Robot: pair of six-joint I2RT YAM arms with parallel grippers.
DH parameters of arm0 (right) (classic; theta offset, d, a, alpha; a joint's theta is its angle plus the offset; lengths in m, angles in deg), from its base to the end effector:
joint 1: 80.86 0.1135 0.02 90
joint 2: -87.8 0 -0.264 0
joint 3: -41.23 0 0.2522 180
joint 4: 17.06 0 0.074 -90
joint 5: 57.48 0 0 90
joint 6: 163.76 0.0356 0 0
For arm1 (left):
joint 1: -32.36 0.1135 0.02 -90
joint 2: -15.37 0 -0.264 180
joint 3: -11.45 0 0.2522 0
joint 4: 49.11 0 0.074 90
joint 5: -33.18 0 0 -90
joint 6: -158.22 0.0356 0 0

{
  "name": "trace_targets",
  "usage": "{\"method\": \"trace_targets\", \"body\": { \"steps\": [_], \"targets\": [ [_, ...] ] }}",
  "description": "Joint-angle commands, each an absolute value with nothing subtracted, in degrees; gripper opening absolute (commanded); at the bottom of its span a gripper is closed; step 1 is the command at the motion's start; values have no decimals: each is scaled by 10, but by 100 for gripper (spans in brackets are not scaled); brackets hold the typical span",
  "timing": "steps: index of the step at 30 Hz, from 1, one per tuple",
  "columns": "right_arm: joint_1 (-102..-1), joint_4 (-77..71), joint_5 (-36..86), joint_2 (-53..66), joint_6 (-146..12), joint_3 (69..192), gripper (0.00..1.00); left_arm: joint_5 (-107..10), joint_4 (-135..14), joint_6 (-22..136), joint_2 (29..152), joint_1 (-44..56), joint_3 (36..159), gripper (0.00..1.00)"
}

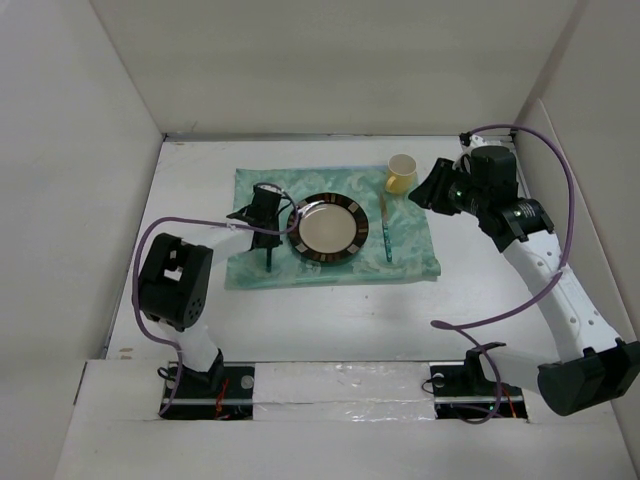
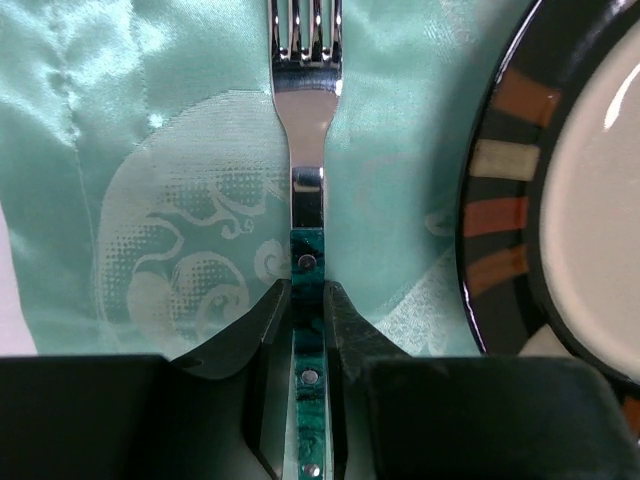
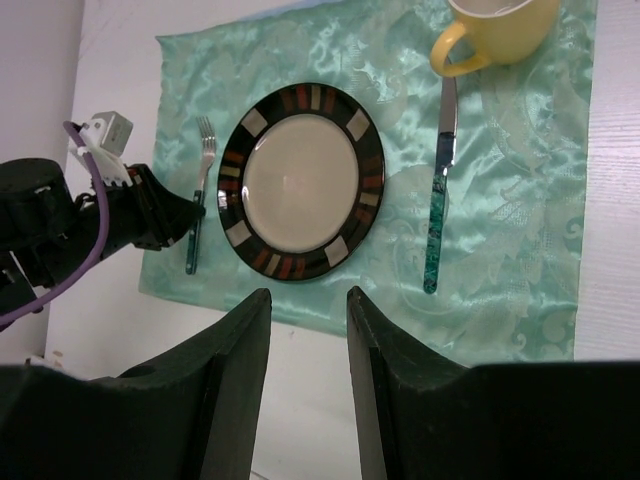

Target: Set the dinner table for one person

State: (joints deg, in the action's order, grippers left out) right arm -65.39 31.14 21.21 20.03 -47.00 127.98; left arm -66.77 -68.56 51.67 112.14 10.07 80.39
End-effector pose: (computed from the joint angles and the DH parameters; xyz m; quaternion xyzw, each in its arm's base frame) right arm 0.2426 0.0744 0.3867 0.0348 0.8591 0.2606 0.4390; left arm 0.3245 -0.1264 0.1778 0.0149 0.9282 -0.0445 0.3691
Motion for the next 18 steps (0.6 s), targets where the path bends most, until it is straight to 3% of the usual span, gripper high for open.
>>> {"method": "trace_targets", "body": {
  "steps": [1, 5, 8, 14, 15, 17, 18],
  "targets": [
    [-653, 306, 220, 214, -480, 1275, 42, -676, -675, 525, 1135, 104, 811, 0],
    [-653, 305, 219, 214, -479, 1271, 42, -681, -670, 522, 1145, 104, 812, 0],
    [-653, 304, 216, 214, -478, 1268, 42, -695, -679, 523, 1153, 104, 819, 7],
    [-653, 305, 219, 213, -480, 1268, 42, -707, -703, 520, 1087, 104, 825, 37],
    [-653, 305, 220, 212, -479, 1269, 41, -713, -719, 518, 1071, 104, 836, 47],
    [-653, 304, 219, 210, -480, 1273, 32, -718, -740, 518, 1025, 104, 857, 55],
    [-653, 305, 218, 209, -480, 1276, 20, -721, -762, 518, 1012, 104, 879, 57]
  ]
}}
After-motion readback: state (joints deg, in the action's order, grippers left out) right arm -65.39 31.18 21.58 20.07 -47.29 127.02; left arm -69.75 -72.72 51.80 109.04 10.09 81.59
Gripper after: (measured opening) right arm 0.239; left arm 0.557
